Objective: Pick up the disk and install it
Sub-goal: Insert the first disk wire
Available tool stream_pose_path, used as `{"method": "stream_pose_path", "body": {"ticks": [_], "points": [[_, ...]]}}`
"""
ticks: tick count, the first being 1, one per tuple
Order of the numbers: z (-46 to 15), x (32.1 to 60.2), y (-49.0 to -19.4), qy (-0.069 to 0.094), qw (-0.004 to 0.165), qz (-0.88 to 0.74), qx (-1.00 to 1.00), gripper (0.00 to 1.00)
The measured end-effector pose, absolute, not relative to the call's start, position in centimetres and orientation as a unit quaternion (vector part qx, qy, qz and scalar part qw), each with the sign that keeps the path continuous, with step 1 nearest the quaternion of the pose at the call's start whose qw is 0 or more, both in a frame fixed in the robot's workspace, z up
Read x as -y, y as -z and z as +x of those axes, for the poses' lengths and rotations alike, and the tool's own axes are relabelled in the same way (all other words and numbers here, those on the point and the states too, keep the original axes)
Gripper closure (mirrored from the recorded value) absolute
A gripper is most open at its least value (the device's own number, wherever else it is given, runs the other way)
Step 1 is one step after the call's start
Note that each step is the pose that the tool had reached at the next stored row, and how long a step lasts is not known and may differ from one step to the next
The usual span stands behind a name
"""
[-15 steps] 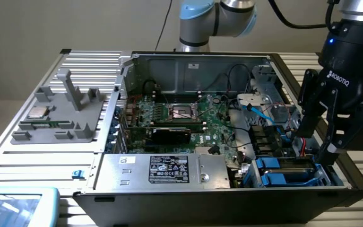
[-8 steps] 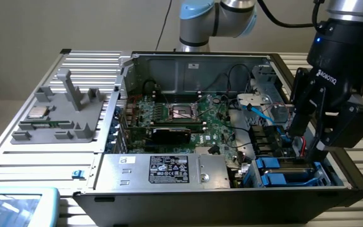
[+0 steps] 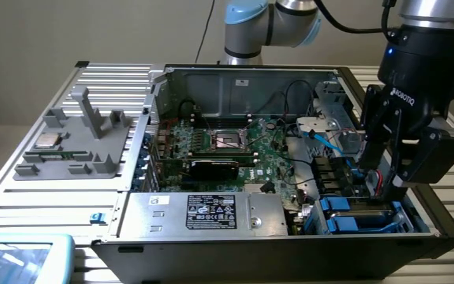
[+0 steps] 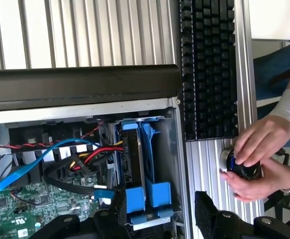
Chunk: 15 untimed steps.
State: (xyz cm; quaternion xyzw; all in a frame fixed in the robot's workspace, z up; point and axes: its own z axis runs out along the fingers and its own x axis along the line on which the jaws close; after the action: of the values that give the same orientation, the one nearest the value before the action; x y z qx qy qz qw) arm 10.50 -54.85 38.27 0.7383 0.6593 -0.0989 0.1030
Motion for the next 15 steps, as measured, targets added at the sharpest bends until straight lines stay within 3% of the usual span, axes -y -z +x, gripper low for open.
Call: {"method": "stream_pose_path", "body": {"ticks": [7,15], "points": [[10.4,54.3,-37.9,0.080,0.120,0.731,-0.667,0.34],[9.5,53.9,-37.0,0.074,0.125,0.727,-0.671,0.34]]}}
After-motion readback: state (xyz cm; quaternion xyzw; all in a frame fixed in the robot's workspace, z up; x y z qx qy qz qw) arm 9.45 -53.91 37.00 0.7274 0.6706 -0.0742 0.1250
